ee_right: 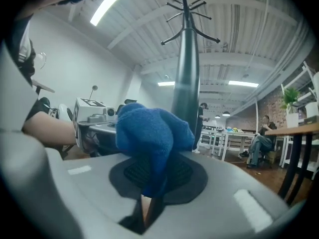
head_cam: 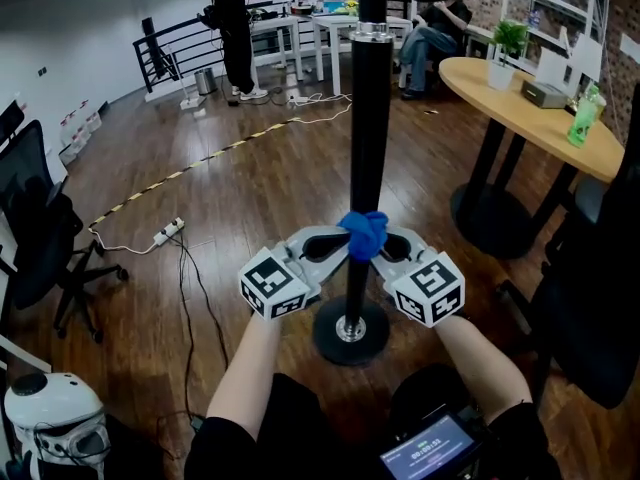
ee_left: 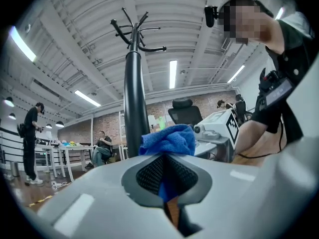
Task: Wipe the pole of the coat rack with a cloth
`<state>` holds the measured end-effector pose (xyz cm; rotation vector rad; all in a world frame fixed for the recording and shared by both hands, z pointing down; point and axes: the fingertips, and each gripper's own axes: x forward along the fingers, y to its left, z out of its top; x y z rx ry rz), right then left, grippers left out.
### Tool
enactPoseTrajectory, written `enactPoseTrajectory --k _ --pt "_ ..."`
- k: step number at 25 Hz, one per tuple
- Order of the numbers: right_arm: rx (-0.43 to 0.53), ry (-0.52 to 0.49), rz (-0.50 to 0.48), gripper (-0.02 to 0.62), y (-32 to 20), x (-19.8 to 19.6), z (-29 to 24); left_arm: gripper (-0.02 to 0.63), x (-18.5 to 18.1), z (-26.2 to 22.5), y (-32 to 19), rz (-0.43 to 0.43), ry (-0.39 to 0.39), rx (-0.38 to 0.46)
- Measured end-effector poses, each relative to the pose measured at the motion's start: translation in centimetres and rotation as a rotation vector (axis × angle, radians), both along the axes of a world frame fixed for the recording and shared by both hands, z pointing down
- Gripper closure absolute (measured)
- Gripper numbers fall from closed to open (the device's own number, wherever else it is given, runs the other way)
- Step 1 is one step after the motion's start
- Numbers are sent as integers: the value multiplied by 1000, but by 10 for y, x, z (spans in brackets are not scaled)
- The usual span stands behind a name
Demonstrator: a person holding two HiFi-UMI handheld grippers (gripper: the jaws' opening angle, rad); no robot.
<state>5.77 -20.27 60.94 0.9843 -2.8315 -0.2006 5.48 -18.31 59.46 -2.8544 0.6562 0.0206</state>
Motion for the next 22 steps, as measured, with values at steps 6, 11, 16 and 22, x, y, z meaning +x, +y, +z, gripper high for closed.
enactPoseTrajectory --k 6,11,16,22 --pt "150 -36 -22 546 3 -3 -126 603 -5 -124 0 22 88 128" --pt "230 -83 -53 546 5 -7 -208 603 -12 -198 -4 3 102 205" --pt "318 -142 -22 545 9 0 -269 603 -21 -230 -5 -30 103 240" --pt "273 -181 -5 545 4 12 -246 603 -16 -189 -10 -50 40 218"
